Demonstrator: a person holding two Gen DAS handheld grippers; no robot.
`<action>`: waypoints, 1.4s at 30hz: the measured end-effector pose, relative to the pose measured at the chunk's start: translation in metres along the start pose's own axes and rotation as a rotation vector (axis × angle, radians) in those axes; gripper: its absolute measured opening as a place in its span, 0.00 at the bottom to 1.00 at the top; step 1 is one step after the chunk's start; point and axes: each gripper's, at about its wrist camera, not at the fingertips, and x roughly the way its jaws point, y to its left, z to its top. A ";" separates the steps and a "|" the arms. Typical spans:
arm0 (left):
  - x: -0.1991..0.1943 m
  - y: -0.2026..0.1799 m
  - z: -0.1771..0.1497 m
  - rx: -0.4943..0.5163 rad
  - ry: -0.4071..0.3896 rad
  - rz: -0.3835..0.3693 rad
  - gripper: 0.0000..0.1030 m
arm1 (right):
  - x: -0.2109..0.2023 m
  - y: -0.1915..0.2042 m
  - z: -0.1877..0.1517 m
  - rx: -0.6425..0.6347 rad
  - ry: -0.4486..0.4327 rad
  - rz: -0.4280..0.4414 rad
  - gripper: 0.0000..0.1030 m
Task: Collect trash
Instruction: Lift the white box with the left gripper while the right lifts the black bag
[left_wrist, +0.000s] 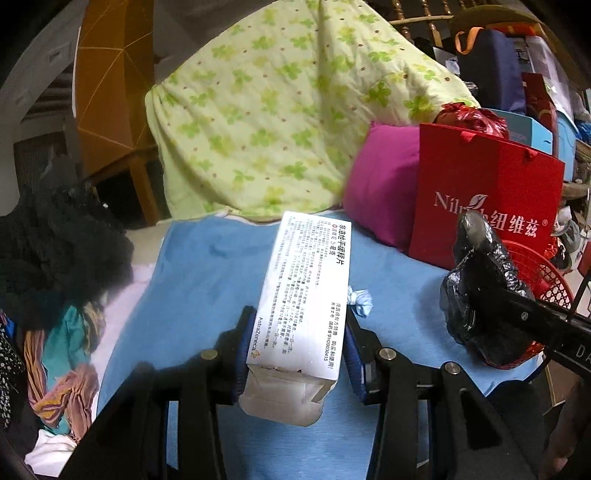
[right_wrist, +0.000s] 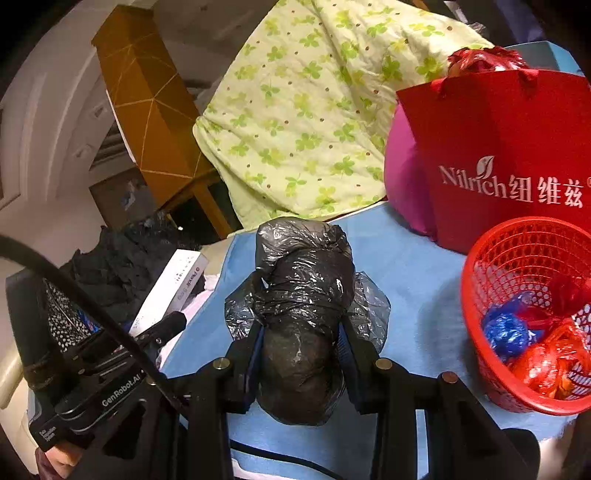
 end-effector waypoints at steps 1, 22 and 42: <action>0.000 -0.002 0.001 0.004 -0.001 0.000 0.45 | -0.003 -0.001 0.001 0.001 -0.007 0.002 0.39; -0.012 -0.027 0.006 0.049 -0.010 0.002 0.45 | -0.035 -0.015 0.001 0.019 -0.062 -0.013 0.39; -0.015 -0.053 0.009 0.104 -0.009 -0.033 0.45 | -0.065 -0.032 -0.003 0.069 -0.104 -0.047 0.39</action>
